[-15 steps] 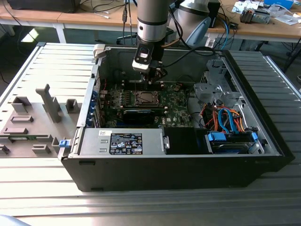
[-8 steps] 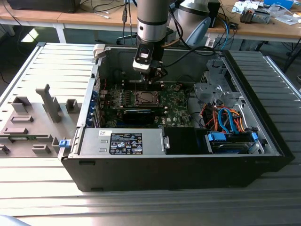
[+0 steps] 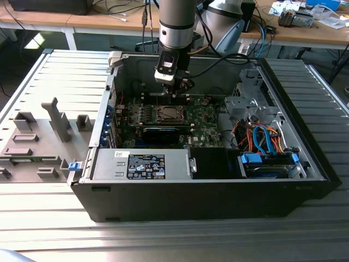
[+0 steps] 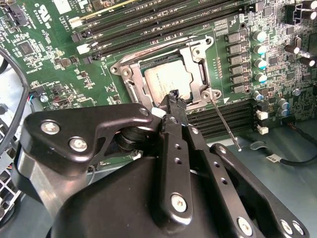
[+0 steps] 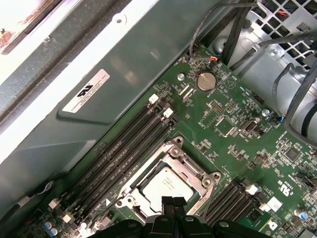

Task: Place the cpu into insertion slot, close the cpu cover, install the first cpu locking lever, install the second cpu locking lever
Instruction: 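Install the first cpu locking lever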

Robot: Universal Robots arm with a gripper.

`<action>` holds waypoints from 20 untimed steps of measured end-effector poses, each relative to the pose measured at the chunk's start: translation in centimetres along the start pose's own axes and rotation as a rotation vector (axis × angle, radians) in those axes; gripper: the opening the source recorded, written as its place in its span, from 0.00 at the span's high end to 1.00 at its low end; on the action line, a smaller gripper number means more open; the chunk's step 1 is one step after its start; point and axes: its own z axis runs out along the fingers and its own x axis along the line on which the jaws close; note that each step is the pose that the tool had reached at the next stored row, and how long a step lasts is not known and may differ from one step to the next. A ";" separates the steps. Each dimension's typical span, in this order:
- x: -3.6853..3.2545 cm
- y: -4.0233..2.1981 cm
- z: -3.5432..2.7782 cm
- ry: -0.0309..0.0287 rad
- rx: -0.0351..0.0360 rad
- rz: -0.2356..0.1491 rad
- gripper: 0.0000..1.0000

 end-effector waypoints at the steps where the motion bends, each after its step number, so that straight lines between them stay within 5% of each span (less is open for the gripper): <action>1: 0.00 0.00 0.00 0.0000 -0.0001 -0.003 0.89; 20: 0.00 0.00 0.00 0.0008 -0.0006 -0.054 0.89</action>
